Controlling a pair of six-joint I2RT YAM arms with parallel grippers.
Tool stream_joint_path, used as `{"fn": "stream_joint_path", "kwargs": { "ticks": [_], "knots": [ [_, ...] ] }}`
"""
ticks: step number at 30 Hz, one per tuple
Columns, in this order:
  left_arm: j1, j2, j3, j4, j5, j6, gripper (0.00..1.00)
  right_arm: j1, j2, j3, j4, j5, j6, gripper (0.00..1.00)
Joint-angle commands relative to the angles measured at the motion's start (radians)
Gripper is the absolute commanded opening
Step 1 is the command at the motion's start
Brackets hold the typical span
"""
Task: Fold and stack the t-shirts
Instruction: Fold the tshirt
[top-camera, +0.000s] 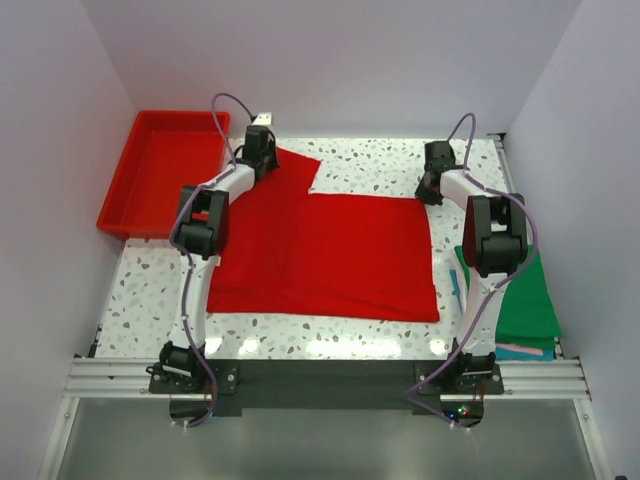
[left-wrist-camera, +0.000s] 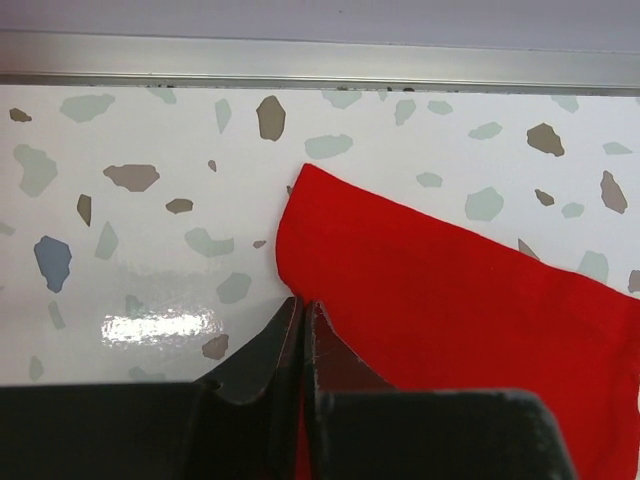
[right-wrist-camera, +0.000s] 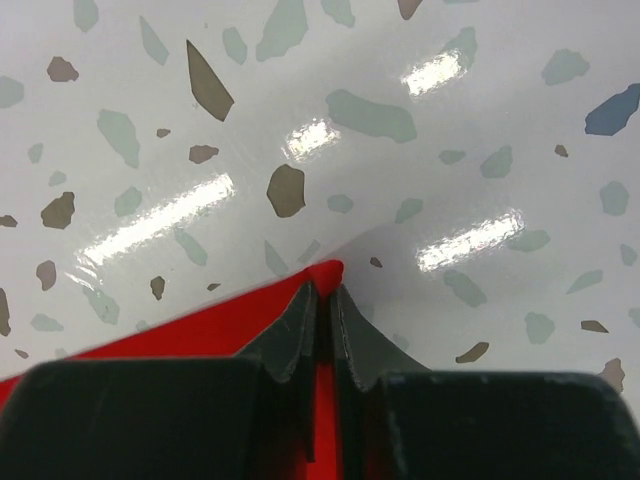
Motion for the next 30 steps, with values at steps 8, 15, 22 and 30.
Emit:
{"fn": "stream_joint_path", "kwargs": {
  "ticks": [8,15,22,30],
  "knots": [
    [0.02,-0.202,-0.048,0.109,0.018,-0.038,0.03,-0.014,-0.03,0.046,-0.002,-0.012,0.017,0.0],
    [0.021,-0.329,-0.173,0.146,0.027,-0.045,0.0,-0.015,-0.119,0.0,0.009,-0.025,0.03,0.0],
    [0.023,-0.481,-0.378,0.175,0.026,-0.057,0.0,-0.015,-0.219,-0.094,0.013,-0.038,0.041,0.0],
    [0.023,-0.69,-0.64,0.199,-0.002,-0.09,0.0,-0.015,-0.384,-0.255,0.036,-0.061,0.08,0.0]
  ]
}}
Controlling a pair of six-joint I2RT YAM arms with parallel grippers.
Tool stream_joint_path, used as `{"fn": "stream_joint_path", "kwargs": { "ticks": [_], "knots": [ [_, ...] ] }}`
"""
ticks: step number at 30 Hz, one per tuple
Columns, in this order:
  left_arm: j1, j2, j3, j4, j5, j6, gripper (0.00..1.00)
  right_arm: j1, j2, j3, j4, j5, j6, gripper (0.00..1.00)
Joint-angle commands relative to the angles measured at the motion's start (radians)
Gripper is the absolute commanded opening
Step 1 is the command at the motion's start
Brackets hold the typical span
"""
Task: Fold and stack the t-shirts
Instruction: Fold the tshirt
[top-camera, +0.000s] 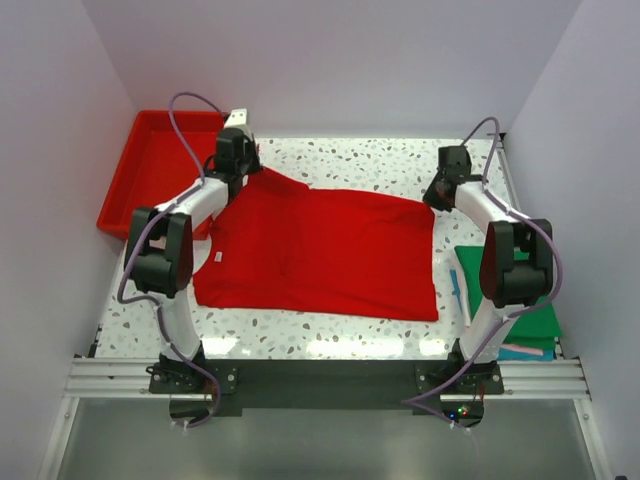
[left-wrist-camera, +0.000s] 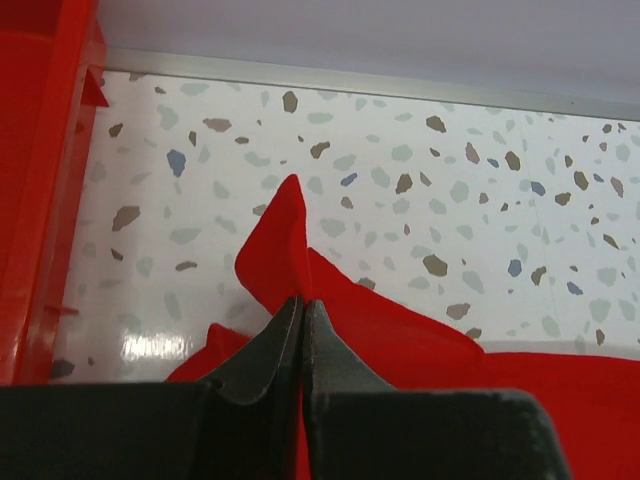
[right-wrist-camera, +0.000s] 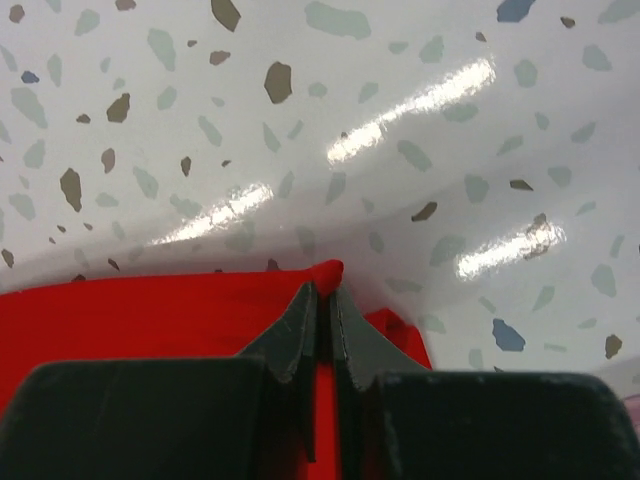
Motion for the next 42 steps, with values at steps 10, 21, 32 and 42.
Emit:
{"fn": "stream_joint_path", "kwargs": {
  "ticks": [10,21,32,42],
  "knots": [
    [0.01,-0.45,-0.404,0.03,-0.096,-0.189,0.0,-0.004,-0.287,-0.253,0.02,-0.019,0.065,0.0],
    [0.008,-0.711,-0.669,-0.061,-0.151,-0.335,0.0,-0.004,-0.436,-0.411,0.001,-0.034,0.071,0.0],
    [0.008,-0.892,-0.771,-0.138,-0.182,-0.36,0.0,-0.004,-0.549,-0.514,-0.002,-0.079,0.103,0.0],
    [0.008,-0.984,-0.895,-0.196,-0.153,-0.424,0.0,-0.004,-0.635,-0.641,0.01,-0.146,0.135,0.0]
  ]
}}
